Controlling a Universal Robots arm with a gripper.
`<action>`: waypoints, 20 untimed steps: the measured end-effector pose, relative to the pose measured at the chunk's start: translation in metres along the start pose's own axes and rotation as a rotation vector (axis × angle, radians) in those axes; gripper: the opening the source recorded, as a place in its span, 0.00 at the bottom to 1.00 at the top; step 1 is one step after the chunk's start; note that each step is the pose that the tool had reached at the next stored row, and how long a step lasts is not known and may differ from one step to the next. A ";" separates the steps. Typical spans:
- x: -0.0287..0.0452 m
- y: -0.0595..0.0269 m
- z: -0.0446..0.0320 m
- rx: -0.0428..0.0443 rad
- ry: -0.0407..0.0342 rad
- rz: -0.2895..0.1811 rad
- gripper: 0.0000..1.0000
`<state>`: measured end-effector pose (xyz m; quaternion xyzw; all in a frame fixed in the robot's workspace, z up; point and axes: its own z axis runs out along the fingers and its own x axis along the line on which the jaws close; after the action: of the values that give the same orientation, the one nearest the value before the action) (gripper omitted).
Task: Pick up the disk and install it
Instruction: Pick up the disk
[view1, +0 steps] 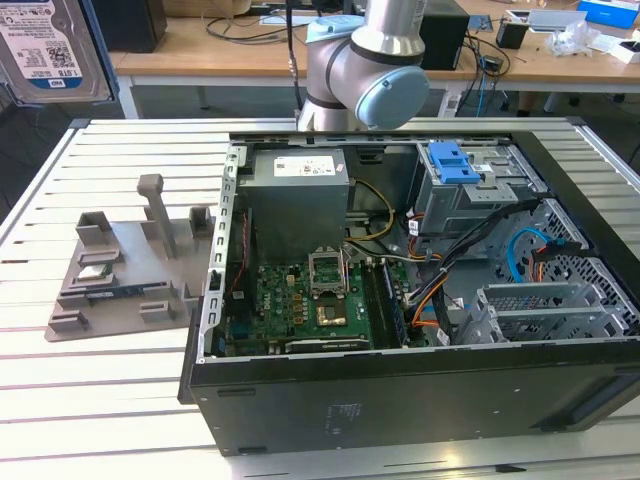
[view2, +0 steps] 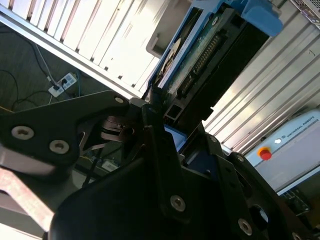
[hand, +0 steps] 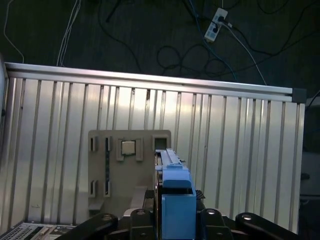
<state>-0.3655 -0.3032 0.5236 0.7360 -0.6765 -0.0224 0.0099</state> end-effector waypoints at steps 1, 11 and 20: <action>0.0001 -0.0008 0.0000 0.0000 0.0000 0.000 0.37; 0.0025 -0.0301 -0.0014 0.0000 0.0000 0.000 0.37; 0.0118 -0.0854 -0.0039 -0.0041 -0.0005 0.000 0.37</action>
<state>-0.2794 -0.3078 0.5234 0.7360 -0.6765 -0.0240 0.0113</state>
